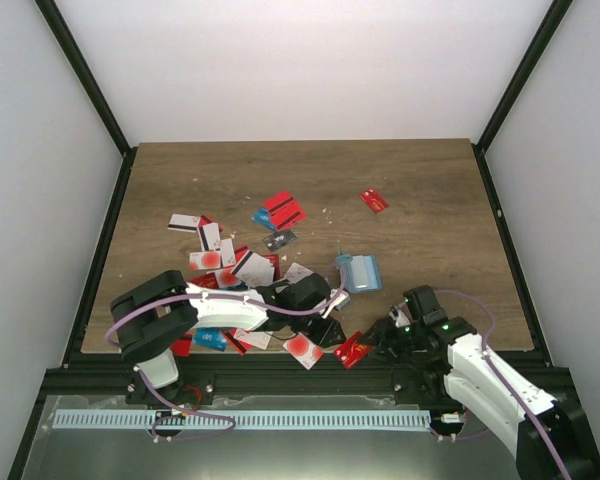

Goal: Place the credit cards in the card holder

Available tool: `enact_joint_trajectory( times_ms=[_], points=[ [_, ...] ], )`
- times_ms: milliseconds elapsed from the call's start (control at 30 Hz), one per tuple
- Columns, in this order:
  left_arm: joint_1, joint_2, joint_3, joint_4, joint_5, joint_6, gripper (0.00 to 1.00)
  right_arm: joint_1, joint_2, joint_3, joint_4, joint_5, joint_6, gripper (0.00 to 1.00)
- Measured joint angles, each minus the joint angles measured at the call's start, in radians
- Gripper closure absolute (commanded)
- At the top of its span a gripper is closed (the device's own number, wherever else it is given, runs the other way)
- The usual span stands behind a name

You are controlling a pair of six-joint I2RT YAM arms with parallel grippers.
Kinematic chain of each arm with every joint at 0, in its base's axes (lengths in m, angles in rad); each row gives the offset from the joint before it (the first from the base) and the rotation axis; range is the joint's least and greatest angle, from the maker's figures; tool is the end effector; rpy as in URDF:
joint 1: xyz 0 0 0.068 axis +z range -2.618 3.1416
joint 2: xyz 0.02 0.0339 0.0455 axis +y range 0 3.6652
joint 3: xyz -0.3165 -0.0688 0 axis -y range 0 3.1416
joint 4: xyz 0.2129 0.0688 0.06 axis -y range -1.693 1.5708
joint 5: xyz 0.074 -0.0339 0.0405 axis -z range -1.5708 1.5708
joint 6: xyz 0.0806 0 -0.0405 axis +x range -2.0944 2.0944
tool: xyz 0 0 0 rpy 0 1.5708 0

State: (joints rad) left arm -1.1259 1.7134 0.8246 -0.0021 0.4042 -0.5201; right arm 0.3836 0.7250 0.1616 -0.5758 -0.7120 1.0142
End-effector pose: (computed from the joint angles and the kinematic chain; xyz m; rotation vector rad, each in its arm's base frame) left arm 0.1172 -0.3195 0.1842 1.0131 2.5718 -1.0990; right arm 0.0282 0.0682 0.1378 -0.6426 -2.6961 -1.1760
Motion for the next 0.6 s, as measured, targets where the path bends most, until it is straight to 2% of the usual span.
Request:
enact_joint_trajectory(
  times_ms=[200, 600],
  points=[
    [0.0, 0.018, 0.0, 0.011, 0.014, 0.0, 0.71, 0.006, 0.01, -0.012, 0.051, -0.021, 0.05, 0.51],
    [0.0, 0.06, 0.0, 0.035, 0.052, -0.005, 0.74, 0.014, 0.075, -0.028, 0.115, -0.053, 0.038, 0.52]
  ],
)
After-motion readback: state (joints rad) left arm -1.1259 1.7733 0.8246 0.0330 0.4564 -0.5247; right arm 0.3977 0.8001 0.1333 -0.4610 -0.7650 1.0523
